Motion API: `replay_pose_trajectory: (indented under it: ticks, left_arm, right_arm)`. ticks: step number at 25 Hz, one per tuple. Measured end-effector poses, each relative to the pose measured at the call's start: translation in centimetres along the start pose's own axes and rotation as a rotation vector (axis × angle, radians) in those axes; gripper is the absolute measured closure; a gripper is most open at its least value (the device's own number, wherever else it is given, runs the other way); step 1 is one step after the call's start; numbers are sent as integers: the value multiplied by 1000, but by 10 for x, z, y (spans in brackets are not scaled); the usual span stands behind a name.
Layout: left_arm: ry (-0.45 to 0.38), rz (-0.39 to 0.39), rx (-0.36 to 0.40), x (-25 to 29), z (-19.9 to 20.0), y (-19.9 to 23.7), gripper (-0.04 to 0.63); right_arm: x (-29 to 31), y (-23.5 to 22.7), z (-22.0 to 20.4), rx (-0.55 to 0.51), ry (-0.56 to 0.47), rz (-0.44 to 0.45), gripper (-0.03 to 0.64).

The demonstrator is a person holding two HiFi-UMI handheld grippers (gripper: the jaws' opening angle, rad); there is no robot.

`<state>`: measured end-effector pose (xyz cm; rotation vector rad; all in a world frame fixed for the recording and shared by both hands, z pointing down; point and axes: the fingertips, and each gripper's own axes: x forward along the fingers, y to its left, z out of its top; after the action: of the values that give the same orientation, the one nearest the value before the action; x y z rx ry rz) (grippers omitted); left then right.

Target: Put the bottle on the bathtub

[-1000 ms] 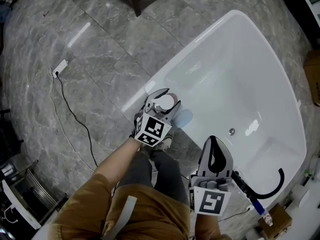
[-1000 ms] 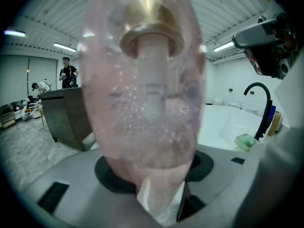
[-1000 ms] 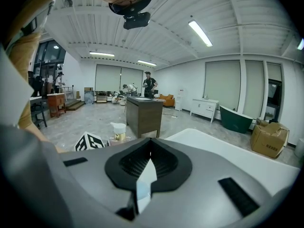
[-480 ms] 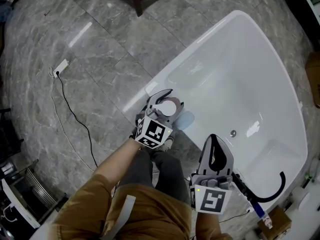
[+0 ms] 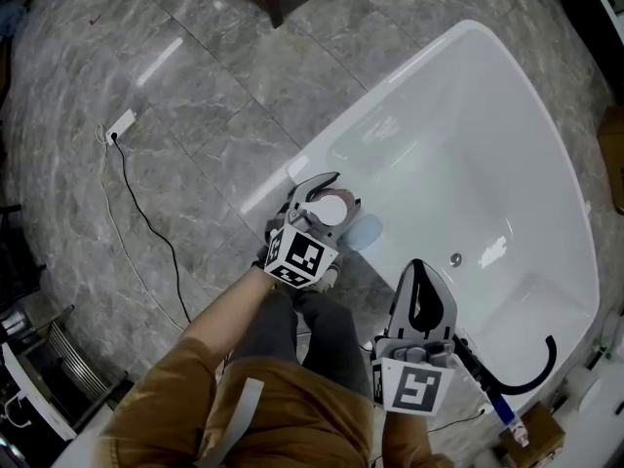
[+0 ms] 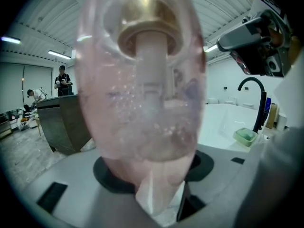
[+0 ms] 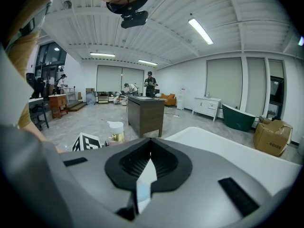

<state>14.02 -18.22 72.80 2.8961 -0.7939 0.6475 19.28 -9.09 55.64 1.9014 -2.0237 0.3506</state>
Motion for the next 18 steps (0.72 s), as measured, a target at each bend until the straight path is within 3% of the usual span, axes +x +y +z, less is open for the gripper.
replay_pose_trajectory:
  ticks: [5, 10, 18]
  left_arm:
    - [6, -18, 14, -1, -5, -3, 354]
    - [-6, -15, -23, -9, -9, -3, 272]
    - [2, -3, -45, -35, -5, 2, 268]
  right_arm:
    - [-3, 5, 0, -4, -2, 1, 612]
    - [-6, 9, -3, 1, 7, -6, 612]
    - [-17, 23, 8, 6, 17, -1, 612]
